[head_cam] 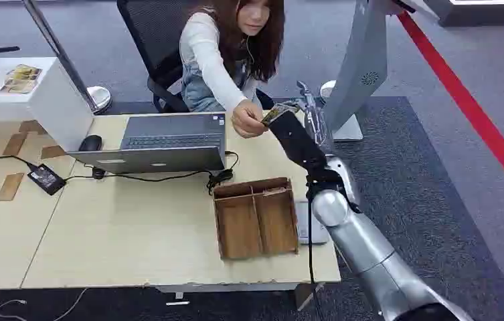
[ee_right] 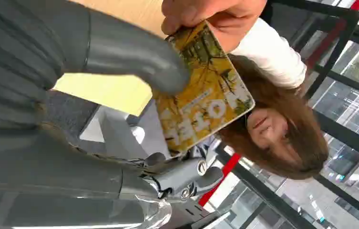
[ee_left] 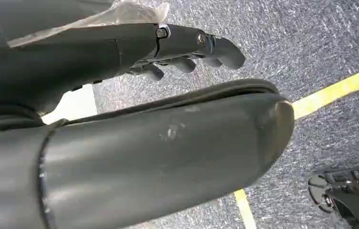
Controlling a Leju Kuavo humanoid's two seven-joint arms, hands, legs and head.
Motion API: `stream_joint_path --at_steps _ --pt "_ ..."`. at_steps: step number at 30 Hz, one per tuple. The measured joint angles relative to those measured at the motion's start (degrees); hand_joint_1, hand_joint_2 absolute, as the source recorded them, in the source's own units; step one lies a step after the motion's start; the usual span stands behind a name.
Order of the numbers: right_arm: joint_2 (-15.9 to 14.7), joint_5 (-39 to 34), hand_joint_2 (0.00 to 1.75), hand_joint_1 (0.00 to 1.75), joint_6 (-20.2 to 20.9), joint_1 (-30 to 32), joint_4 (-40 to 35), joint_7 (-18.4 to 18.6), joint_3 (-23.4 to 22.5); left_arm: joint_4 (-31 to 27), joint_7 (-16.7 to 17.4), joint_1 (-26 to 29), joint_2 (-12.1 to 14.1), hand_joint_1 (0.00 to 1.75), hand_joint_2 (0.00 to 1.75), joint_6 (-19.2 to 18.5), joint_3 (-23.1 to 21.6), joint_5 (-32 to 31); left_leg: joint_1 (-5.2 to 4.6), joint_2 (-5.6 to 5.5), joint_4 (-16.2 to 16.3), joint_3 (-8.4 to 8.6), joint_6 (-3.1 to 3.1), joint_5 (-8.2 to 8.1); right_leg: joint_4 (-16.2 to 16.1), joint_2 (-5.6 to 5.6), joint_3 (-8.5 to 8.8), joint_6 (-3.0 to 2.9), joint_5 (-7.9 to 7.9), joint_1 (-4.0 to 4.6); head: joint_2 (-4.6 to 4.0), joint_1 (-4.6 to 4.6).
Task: Pass the card to the sensor for recognition and then transmit it.
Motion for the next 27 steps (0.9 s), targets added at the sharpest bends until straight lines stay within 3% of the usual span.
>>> stream_joint_path --at_steps 27 --pt "-0.33 0.61 1.75 1.75 0.13 -0.01 -0.11 0.44 0.7 0.0 0.09 0.03 0.11 0.0 0.0 0.11 0.0 0.37 0.0 0.0 0.0 0.01 0.0 0.0 0.0 0.0 0.0 0.0 0.0 0.0 -0.02 0.0"
